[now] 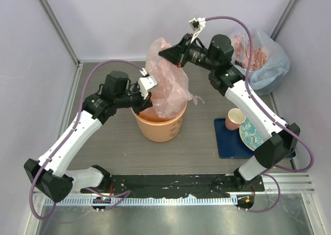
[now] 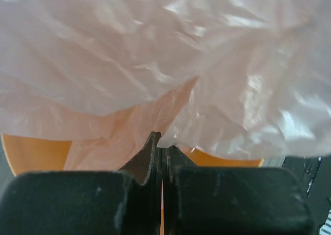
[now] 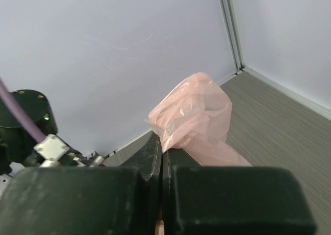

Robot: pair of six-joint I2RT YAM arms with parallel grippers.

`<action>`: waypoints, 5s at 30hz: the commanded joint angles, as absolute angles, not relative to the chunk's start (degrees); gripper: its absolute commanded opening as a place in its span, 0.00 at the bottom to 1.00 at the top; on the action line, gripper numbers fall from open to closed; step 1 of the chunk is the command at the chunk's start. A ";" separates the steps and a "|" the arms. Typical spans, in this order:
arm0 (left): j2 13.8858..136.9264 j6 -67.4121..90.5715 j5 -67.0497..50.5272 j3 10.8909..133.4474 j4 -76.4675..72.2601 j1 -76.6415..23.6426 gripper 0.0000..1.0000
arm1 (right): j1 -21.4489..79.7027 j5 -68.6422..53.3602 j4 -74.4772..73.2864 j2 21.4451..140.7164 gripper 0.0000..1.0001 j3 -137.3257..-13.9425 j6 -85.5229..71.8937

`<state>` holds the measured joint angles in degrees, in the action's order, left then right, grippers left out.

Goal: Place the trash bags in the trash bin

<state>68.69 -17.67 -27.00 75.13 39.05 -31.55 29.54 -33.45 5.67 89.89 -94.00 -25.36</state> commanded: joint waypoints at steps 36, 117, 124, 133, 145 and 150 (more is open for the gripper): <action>71.01 8.97 -31.73 69.35 20.57 -18.46 0.44 | 35.07 -29.27 7.47 89.55 0.01 -86.57 -18.11; 57.92 -22.37 -69.80 76.03 76.25 5.71 0.00 | 29.80 -42.19 -29.44 64.35 0.01 -72.52 -12.92; 56.16 -36.64 -59.51 69.44 83.77 5.71 0.00 | 26.99 -42.35 -32.17 61.97 0.01 -71.72 -12.65; 58.44 -35.25 -48.96 60.56 70.51 5.19 0.02 | 23.82 -44.12 -32.08 63.01 0.01 -69.87 -14.50; 57.14 -40.18 -58.36 71.53 79.98 7.12 0.68 | 22.59 -43.16 -31.37 67.94 0.39 -79.54 -13.45; 55.64 -32.97 -58.97 78.04 77.88 8.52 0.75 | 22.59 -38.16 -34.01 68.20 0.60 -83.23 -9.42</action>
<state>56.55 -37.32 -55.59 73.30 75.92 7.31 22.70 -42.13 -32.95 68.93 -78.72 -13.32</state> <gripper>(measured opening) 0.729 0.578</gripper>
